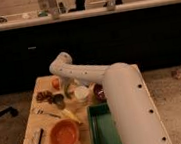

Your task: Place pepper in metal cup

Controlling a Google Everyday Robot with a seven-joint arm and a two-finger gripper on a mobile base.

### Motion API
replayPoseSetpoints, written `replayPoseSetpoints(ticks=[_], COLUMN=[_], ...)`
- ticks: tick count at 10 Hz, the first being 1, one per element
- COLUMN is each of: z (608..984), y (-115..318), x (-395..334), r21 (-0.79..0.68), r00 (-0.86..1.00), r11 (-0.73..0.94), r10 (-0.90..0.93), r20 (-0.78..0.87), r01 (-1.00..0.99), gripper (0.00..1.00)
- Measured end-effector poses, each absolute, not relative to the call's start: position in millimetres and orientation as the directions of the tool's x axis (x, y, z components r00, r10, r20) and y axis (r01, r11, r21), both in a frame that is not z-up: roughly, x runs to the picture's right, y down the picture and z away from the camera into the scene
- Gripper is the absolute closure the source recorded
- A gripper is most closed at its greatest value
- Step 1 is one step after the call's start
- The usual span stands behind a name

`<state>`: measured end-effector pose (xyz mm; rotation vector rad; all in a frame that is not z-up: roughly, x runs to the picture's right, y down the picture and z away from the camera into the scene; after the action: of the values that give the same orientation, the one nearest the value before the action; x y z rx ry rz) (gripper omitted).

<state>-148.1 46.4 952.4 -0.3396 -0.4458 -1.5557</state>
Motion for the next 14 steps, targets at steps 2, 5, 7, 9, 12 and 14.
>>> replayPoseSetpoints(ticks=[2,5,7,9,12,14], z=[957,964,970,977,987,989], y=[47,49,51,57,64,66], x=[-160,-170,-174,-177,-177,-178], r21=[0.085,0.1,0.105,0.109,0.105,0.106], r00=[-0.06,-0.08,-0.087,-0.09,-0.096,-0.105], r11=[-0.021,-0.035,-0.04,-0.04,-0.046,-0.057], r10=[-0.875,-0.872,-0.867,-0.856,-0.839,-0.834], r20=[0.48,0.483,0.491,0.509,0.535,0.541], r01=[0.996,0.994,0.994,0.993,0.993,0.993], gripper=[0.2,0.2,0.2,0.2,0.24,0.42])
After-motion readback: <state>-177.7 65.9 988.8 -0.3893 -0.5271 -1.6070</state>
